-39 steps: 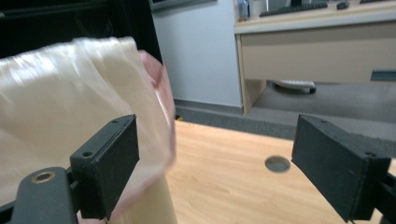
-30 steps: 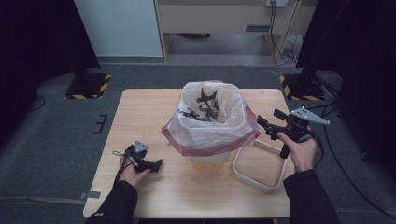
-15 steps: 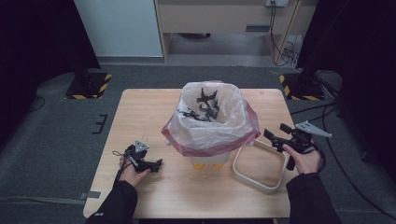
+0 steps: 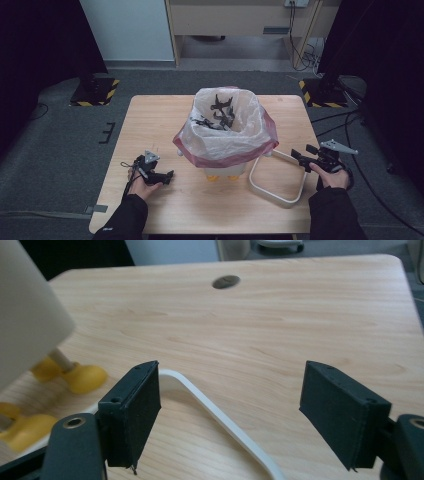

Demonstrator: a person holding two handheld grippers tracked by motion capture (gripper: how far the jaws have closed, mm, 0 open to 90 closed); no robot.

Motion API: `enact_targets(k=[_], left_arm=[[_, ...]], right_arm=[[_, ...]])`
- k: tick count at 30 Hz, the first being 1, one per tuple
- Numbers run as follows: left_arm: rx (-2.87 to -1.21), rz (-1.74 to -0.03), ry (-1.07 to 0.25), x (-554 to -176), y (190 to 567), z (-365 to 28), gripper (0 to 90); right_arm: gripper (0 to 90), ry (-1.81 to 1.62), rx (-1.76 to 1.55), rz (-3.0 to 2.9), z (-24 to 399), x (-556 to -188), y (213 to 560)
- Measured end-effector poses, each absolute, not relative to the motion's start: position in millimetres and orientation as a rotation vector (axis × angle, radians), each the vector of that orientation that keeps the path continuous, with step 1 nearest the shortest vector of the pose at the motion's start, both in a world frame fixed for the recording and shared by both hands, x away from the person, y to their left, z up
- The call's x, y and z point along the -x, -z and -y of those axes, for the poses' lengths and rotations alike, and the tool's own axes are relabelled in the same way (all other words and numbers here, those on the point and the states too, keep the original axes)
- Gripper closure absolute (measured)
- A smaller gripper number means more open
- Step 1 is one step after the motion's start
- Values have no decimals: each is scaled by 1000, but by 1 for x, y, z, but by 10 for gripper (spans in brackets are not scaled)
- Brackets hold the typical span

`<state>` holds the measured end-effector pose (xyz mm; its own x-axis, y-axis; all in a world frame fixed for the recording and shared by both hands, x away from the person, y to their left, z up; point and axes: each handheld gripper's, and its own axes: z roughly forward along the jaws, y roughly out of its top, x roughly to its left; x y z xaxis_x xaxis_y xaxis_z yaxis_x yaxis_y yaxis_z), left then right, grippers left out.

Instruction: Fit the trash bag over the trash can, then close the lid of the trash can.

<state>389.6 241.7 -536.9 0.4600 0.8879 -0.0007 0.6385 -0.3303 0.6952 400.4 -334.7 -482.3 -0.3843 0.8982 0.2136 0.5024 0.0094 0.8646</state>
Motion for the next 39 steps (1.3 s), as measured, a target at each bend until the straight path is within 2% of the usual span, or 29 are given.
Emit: enact_targets(k=[10, 14, 20, 22, 29, 39], left_arm=[[-2081, -1267, -511, -389, 537, -242, 0], [-2081, -1266, -510, -389, 537, -242, 0], [-2081, -1267, -510, -389, 537, -242, 0], [-2081, -1266, -510, -389, 537, -242, 0], [-2081, -1266, -511, -389, 537, -242, 0], [-2082, -1266, -511, -389, 537, -242, 0]], right_arm=[[300, -1142, -1455, -1981, 343, -403, 495], [369, -1133, -1433, -1995, 345, -403, 497], [425, -1085, -1438, -2057, 346, -403, 500], [501, -1018, -1427, -2133, 343, -403, 503], [550, -954, -1418, -2207, 340, -404, 507], [668, -866, -1448, -2243, 339, -409, 510]])
